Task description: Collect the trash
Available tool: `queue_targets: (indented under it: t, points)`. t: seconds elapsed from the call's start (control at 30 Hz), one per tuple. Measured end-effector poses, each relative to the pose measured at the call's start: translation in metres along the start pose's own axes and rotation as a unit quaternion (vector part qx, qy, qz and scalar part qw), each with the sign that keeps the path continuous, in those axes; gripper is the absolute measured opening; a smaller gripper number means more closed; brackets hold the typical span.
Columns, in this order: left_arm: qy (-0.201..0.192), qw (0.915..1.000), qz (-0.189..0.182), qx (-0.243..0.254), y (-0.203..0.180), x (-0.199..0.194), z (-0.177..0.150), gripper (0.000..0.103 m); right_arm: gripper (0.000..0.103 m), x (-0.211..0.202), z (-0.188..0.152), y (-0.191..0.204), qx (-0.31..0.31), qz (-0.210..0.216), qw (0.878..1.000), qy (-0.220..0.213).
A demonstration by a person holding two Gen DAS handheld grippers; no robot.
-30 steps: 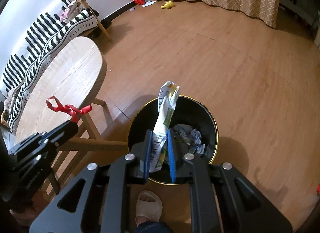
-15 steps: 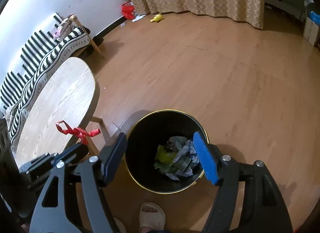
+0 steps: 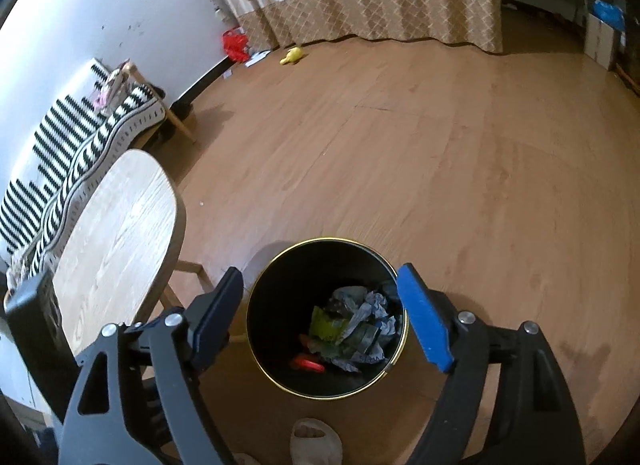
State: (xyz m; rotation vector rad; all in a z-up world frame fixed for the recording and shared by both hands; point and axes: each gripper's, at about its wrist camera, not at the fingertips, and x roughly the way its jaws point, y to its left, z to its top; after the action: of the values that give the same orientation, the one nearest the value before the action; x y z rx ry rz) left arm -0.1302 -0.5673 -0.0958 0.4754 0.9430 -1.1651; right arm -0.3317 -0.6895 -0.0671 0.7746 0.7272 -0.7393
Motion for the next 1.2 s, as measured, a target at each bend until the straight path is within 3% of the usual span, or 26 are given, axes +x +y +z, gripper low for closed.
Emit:
queue_targets:
  t: [0.17,0.3,0.47,0.6,0.7,0.9,0.97,1.2]
  points:
    - [-0.008,0.9999,0.01,-0.003,0.003,-0.011,0.002,0.091,0.087,-0.002,0.001,0.004,0.004,0.007,1.0,-0.003]
    - [-0.04,0.9984,0.039,-0.009,0.019,-0.046,-0.001,0.096,0.093,-0.008,0.003,0.023,-0.008,0.014,1.0,-0.022]
    - [-0.087,0.9874,0.102,-0.083,0.082,-0.113,-0.02,0.096,0.095,-0.012,0.0,0.084,-0.068,0.042,0.996,-0.039]
    - [-0.101,0.9653,0.185,-0.154,0.146,-0.175,-0.057,0.096,0.096,-0.005,-0.014,0.157,-0.137,0.086,0.987,-0.021]
    - [-0.112,0.9349,0.258,-0.217,0.201,-0.231,-0.108,0.096,0.096,-0.005,-0.037,0.223,-0.202,0.121,0.972,0.0]
    - [-0.085,0.8755,0.338,-0.334,0.276,-0.296,-0.206,0.096,0.096,-0.017,-0.117,0.348,-0.328,0.181,0.927,0.028]
    - [-0.074,0.8646,0.362,-0.341,0.288,-0.316,-0.227,0.096,0.096,-0.02,-0.14,0.384,-0.352,0.2,0.914,0.033]
    - [-0.104,0.8327,0.396,-0.372,0.309,-0.369,-0.286,0.096,0.096,-0.023,-0.212,0.476,-0.422,0.216,0.879,0.047]
